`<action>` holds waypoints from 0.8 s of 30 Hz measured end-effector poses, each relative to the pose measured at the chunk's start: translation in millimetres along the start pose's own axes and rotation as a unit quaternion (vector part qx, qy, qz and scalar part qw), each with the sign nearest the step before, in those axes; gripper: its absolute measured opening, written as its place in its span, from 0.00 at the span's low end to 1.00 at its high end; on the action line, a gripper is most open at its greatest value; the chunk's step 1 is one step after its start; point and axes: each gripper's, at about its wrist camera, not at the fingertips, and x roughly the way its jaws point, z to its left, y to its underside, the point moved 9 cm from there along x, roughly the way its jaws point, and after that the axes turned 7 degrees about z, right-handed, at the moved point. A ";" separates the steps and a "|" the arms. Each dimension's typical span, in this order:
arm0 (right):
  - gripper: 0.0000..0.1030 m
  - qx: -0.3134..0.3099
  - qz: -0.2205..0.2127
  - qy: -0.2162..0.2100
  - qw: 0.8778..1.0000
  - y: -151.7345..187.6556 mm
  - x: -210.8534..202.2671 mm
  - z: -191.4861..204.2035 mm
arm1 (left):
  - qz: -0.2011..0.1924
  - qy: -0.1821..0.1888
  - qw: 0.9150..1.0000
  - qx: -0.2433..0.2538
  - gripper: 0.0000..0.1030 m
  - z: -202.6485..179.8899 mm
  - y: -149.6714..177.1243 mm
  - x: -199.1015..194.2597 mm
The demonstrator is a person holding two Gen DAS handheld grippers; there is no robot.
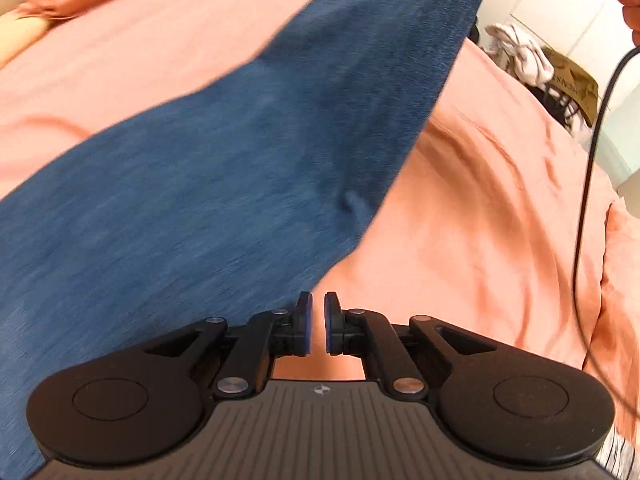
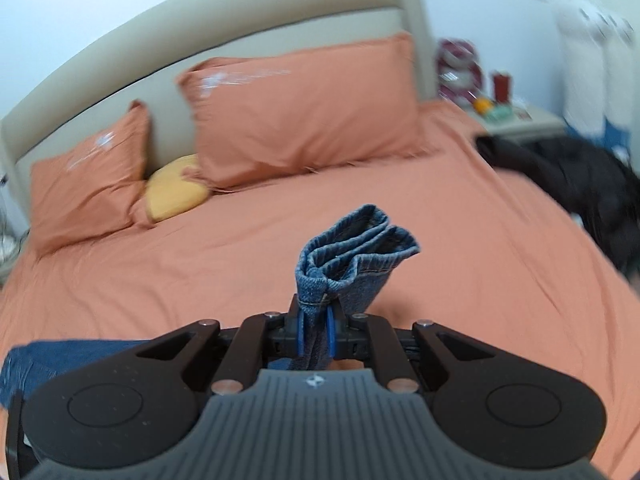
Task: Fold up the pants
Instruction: 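Lay the held hem over the jeans with the right gripper and open it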
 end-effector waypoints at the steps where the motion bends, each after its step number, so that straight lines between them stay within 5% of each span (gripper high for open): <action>1: 0.06 -0.013 -0.001 -0.004 1.000 -3.5 -2.7 16.7 | -0.006 -0.004 1.000 -0.007 0.06 7.6 2.9 -9.1; 7: 0.06 -0.087 0.004 -0.030 0.996 -8.5 -5.1 128.0 | -0.058 -0.021 0.996 -0.066 0.05 63.9 16.6 -58.4; 12: 0.06 -0.118 0.026 -0.078 0.990 18.6 17.6 214.2 | -0.098 -0.020 0.987 -0.126 0.06 109.1 36.5 -92.4; 19: 0.05 -0.118 0.112 -0.148 0.975 128.4 90.8 300.9 | -0.131 0.003 0.970 -0.205 0.06 160.4 73.8 -114.8; 24: 0.06 -0.162 0.189 -0.127 0.960 222.1 139.5 325.7 | -0.138 0.023 0.960 -0.242 0.17 182.0 97.8 -121.4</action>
